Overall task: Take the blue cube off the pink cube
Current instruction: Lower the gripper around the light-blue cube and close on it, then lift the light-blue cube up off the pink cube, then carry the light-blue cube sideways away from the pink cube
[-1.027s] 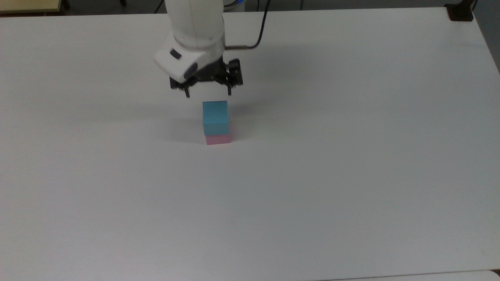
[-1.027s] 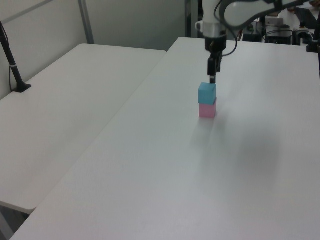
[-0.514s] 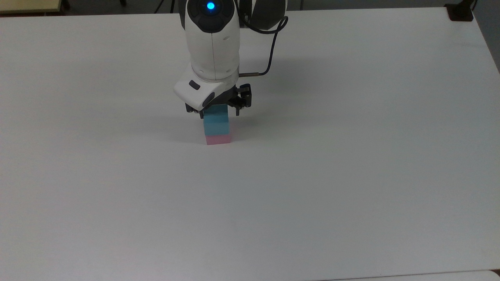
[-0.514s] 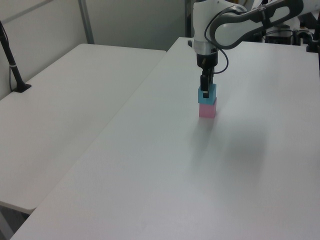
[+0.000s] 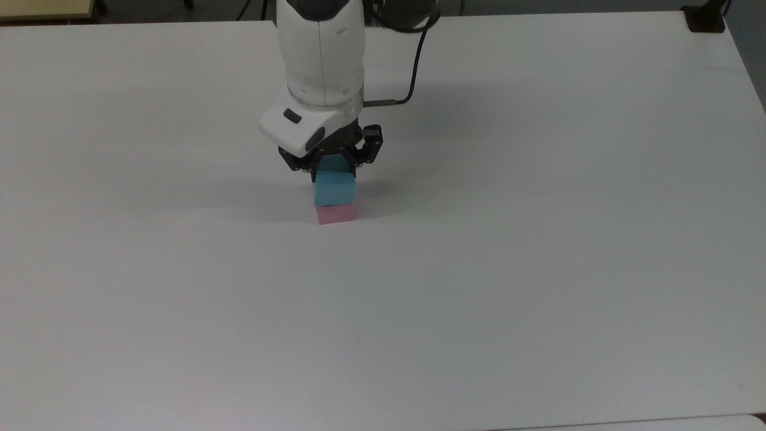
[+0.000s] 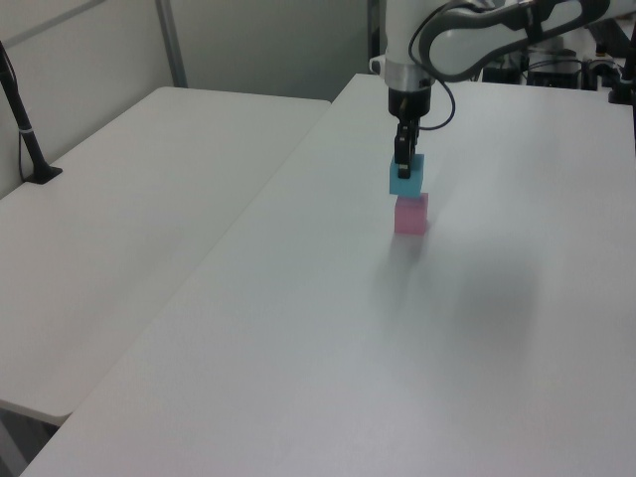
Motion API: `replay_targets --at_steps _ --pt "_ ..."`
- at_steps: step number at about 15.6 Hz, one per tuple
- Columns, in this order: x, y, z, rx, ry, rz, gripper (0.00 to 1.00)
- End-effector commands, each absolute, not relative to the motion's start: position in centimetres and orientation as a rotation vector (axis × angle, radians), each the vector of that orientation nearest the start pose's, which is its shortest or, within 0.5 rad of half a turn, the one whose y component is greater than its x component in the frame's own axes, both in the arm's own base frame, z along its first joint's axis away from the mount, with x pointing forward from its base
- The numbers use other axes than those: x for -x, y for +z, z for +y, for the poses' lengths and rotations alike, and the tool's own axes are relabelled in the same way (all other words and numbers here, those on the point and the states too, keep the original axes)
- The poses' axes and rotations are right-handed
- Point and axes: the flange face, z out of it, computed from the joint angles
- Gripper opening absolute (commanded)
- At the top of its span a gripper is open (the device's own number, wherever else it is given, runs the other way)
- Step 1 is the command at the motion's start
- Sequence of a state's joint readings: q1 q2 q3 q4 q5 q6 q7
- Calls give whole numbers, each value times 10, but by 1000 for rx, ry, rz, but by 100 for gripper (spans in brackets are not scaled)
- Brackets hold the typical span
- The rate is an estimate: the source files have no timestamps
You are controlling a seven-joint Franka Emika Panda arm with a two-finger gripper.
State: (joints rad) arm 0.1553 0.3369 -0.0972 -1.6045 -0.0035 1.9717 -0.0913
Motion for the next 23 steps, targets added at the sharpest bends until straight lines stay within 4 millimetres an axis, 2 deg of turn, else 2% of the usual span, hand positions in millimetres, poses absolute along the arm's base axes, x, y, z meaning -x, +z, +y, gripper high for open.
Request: replay_targets --at_steps 1,3,5,8,9,12,14,17,19,21,23 --pt "-643 466 28 3166 -13 -252 18" --pt "-636 476 29 3148 1 -267 18" --pt "-635 480 46 3128 -12 -271 18" --pt "-639 460 108 3105 4 -280 18" --pt "-645 463 131 3104 -23 -289 18" --pt "-647 438 204 3115 -5 -299 18" --pt "-648 425 237 3119 -15 -280 19" --pt "-643 391 285 3129 16 -317 19" --pt "-644 367 306 3140 -8 -294 19" --pt "-645 343 318 3144 -14 -304 20" --pt "-644 334 322 3147 0 -309 20"
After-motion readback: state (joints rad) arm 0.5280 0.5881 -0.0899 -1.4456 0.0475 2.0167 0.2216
